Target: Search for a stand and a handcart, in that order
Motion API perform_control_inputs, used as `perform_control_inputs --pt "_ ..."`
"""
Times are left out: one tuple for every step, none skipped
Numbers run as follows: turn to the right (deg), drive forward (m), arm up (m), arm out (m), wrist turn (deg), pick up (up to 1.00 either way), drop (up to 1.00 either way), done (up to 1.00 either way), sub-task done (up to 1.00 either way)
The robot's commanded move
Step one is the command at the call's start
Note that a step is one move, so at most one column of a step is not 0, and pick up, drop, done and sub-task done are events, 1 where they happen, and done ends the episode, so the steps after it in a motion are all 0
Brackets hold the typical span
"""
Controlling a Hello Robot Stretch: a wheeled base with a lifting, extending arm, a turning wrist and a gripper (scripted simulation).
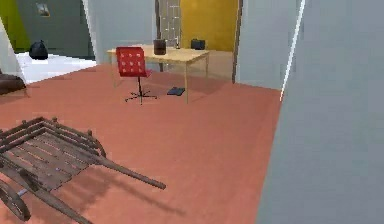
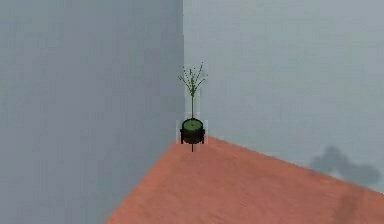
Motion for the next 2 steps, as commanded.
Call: perform_control_inputs --pt "-36.0 0.0 0.0 0.0 0.0 0.0 0.0 0.0 0.0" --pt "0.0 0.0 0.0 0.0 0.0 0.0 0.0 1.0 0.0"
